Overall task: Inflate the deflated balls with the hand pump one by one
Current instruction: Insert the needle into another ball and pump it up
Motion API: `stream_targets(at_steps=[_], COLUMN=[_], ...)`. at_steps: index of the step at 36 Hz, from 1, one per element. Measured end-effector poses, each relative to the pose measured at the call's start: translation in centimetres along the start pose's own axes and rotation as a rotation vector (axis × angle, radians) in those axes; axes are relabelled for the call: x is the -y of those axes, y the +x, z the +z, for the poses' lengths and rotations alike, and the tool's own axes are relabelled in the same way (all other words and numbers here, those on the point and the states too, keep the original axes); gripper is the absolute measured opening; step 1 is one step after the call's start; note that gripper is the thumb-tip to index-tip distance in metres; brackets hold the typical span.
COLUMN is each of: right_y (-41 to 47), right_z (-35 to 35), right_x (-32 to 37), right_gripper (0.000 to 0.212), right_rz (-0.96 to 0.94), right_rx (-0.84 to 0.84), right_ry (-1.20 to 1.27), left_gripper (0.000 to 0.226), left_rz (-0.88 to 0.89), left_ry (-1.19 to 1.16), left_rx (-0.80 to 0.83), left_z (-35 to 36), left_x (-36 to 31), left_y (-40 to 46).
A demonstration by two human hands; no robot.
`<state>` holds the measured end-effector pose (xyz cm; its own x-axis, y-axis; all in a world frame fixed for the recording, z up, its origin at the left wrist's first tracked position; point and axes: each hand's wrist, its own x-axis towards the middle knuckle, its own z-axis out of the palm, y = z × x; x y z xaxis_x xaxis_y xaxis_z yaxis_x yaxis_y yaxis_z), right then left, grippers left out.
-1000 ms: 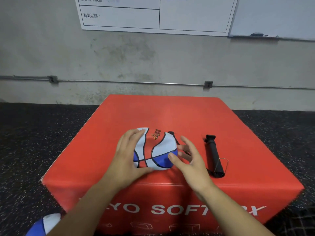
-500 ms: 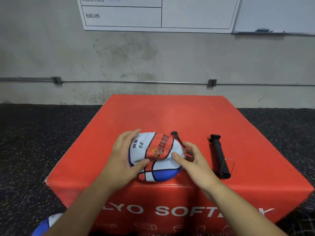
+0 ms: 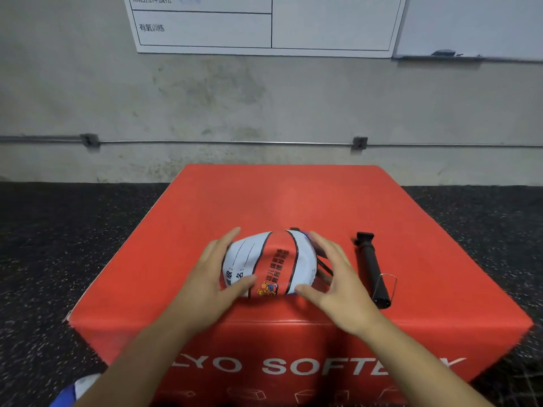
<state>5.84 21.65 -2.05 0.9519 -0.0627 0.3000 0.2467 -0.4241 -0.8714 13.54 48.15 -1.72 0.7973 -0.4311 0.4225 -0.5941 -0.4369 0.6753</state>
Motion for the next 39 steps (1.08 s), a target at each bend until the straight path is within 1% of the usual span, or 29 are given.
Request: stream_targets(at_steps=[1,3,5,6,9,11,12,14,15,17,18,19,22,25,31,36,39], right_y=[0.0,-0.1,0.0,0.1,0.4,0.5,0.5,0.4,0.3,0.3,0.3,0.3,0.5,0.9,1.9,2.9,3.7], right_z=[-0.1,-0.4,-0.6,-0.8,-1.1,-1.1,-1.0,-0.7,-0.6,-0.3,-0.1,0.1,1.0,2.3,3.0,2.2,1.9], right_x=[0.1,0.3,0.5,0.5,-0.3,-1.0,-1.2,-0.7,-0.2,0.4,0.4,0.4,0.3,0.1,-0.1,-0.2,-0.3], right_gripper=[0.088,0.072,0.057,0.056,0.068,0.08,0.079,0.065,0.053,0.026,0.02,0.019,0.033,0.047,0.073,0.075,0.072], right_rz=[0.001,0.015,0.07,0.105,0.225,0.277,0.298,0.32,0.322,0.293,0.279,0.272,0.248,0.228,0.217,0.228,0.228], right_rx=[-0.016,-0.079,-0.14,-0.154,-0.159,-0.147,-0.138,-0.135,-0.139,-0.145,-0.145,-0.142,-0.1,-0.079,-0.072,-0.023,-0.037], right_ry=[0.007,0.03,0.059,0.071,0.073,0.036,0.037,0.1,0.133,0.192,0.224,0.252,0.306,0.298,0.237,0.191,0.179], left_gripper=[0.085,0.081,0.081,0.083,0.091,0.106,0.112,0.122,0.124,0.12,0.12,0.123,0.127,0.128,0.131,0.123,0.114], left_rz=[-0.024,-0.076,-0.086,-0.087,-0.129,-0.206,-0.245,-0.29,-0.296,-0.278,-0.256,-0.229,-0.146,-0.065,-0.118,-0.137,-0.06], left_ry=[-0.035,-0.135,-0.169,-0.169,-0.146,-0.174,-0.223,-0.302,-0.326,-0.372,-0.374,-0.368,-0.277,-0.068,-0.053,-0.069,-0.01], left_rx=[-0.013,-0.03,-0.044,-0.049,-0.041,-0.004,0.026,0.073,0.074,0.061,0.052,0.048,0.029,0.036,0.03,-0.054,-0.108], left_z=[0.0,-0.1,-0.3,-0.3,-0.3,0.0,0.0,0.1,0.0,-0.1,-0.2,-0.4,-1.0,-1.6,-1.6,-1.3,-1.2], left_x=[-0.1,-0.2,-0.2,-0.2,0.2,0.2,0.2,0.0,-0.1,-0.3,-0.4,-0.6,-0.6,0.2,2.0,2.3,2.0], left_y=[0.1,0.4,0.5,0.5,0.4,0.3,0.2,0.0,0.0,-0.2,-0.2,-0.3,-0.6,-0.7,-1.6,-1.2,-0.4])
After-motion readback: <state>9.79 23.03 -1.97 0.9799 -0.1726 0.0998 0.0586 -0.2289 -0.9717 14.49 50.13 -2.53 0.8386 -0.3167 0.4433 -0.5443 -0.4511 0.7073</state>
